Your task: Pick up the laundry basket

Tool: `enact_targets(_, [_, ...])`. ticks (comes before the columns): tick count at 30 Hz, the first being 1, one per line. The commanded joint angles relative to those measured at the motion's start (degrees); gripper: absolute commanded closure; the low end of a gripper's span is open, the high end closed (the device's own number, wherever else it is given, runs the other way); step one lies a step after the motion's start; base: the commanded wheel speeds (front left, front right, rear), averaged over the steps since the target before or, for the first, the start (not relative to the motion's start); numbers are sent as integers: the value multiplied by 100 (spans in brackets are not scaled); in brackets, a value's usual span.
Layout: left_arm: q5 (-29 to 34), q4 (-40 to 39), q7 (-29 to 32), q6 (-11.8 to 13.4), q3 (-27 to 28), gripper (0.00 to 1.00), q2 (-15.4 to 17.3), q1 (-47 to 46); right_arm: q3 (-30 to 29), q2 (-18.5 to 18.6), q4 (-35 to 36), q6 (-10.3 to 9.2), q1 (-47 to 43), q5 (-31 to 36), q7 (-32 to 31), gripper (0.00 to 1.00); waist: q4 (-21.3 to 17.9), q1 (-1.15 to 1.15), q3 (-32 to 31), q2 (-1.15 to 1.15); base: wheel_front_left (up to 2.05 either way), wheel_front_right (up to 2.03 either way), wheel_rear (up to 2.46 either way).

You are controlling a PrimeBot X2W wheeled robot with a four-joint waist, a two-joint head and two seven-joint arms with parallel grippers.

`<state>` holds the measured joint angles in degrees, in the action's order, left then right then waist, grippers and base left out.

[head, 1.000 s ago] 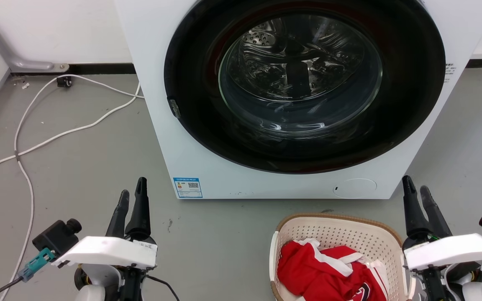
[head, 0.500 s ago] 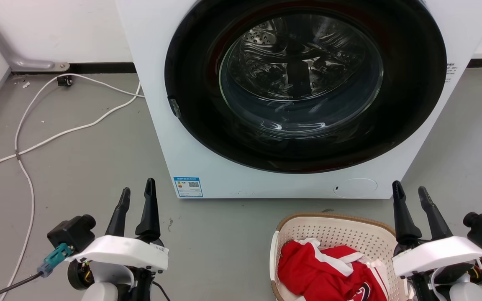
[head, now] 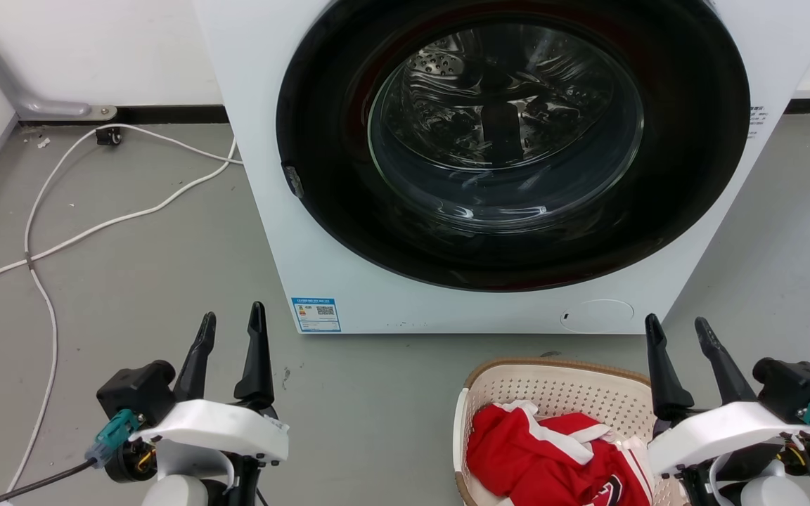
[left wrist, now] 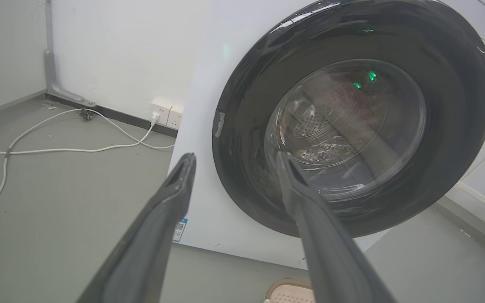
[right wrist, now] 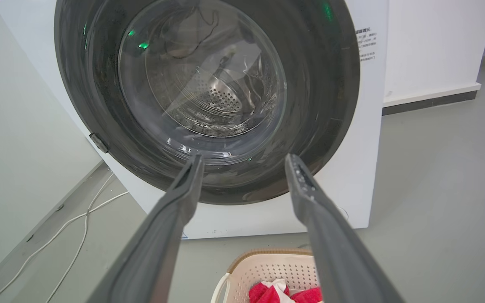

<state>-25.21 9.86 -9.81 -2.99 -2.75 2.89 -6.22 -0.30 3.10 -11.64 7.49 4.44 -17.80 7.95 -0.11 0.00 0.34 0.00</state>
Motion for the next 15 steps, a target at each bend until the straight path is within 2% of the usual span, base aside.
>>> enact_targets(1, [118, -23, -39, 27, -1, 0, 8, -79, 15, -15, 22, 0, 67, 140, -5, 0, 3, 0, -1, 0, 0, 0, 0])
enact_targets(15, [910, 114, -217, 98, -56, 0, 4, -63, 28, -22, -73, 0, 52, 882, -74, 0, 26, 0, 8, 0, 0, 0, 0])
